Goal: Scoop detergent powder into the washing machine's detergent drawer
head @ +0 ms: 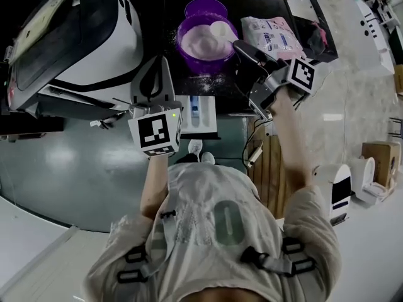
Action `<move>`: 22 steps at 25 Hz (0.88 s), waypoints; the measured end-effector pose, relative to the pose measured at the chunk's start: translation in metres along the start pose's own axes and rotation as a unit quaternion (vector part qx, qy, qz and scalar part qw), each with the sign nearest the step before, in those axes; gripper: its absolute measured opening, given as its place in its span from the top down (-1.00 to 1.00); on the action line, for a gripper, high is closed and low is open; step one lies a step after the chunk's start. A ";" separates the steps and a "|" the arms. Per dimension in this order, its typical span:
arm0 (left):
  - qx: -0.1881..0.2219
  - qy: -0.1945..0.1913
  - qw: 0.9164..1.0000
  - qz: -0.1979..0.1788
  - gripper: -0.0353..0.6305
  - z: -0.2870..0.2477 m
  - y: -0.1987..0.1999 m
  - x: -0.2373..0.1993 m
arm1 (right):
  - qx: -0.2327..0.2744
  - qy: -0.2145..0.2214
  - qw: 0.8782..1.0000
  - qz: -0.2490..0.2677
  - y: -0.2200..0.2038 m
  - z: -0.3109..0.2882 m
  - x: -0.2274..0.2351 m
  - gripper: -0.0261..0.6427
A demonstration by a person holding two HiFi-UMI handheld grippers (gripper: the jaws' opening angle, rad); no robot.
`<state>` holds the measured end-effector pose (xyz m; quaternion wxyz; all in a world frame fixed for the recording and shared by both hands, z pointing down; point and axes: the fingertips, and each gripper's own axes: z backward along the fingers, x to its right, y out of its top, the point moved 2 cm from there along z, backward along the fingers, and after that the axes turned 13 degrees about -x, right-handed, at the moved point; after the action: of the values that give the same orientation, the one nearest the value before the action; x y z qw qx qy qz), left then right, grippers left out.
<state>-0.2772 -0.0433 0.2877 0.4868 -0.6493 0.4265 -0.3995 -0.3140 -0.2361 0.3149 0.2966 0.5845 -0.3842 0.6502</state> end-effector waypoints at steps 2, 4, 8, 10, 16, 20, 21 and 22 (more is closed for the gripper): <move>0.003 -0.001 1.000 -0.002 0.83 0.009 -0.004 0.005 | 0.018 0.011 1.000 -0.001 -0.012 0.009 0.001 0.89; 0.006 0.001 1.000 -0.003 0.83 0.018 -0.007 0.007 | 0.032 0.020 0.999 -0.001 -0.025 0.016 0.001 0.89; 0.001 0.005 1.000 -0.002 0.83 0.038 -0.017 0.011 | 0.049 0.036 0.998 -0.011 -0.055 0.029 0.001 0.89; 0.002 0.005 1.000 -0.001 0.83 0.045 -0.021 0.015 | 0.049 0.045 0.998 -0.007 -0.069 0.034 -0.004 0.89; 0.003 0.007 1.000 0.004 0.83 0.067 -0.033 0.020 | 0.053 0.068 0.996 0.004 -0.107 0.047 -0.011 0.89; 0.008 0.007 1.000 0.003 0.83 0.077 -0.033 0.020 | 0.058 0.073 0.996 -0.008 -0.129 0.050 -0.005 0.89; 0.008 0.007 1.000 0.003 0.83 0.079 -0.034 0.020 | 0.058 0.073 0.996 -0.010 -0.133 0.050 -0.004 0.89; 0.009 0.007 1.000 0.003 0.83 0.081 -0.034 0.020 | 0.057 0.073 0.996 -0.010 -0.137 0.050 -0.003 0.89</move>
<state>-0.1900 -0.0330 0.3059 0.4912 -0.6407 0.4282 -0.4060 -0.1724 -0.2058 0.3338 0.2967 0.5556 -0.3177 0.7087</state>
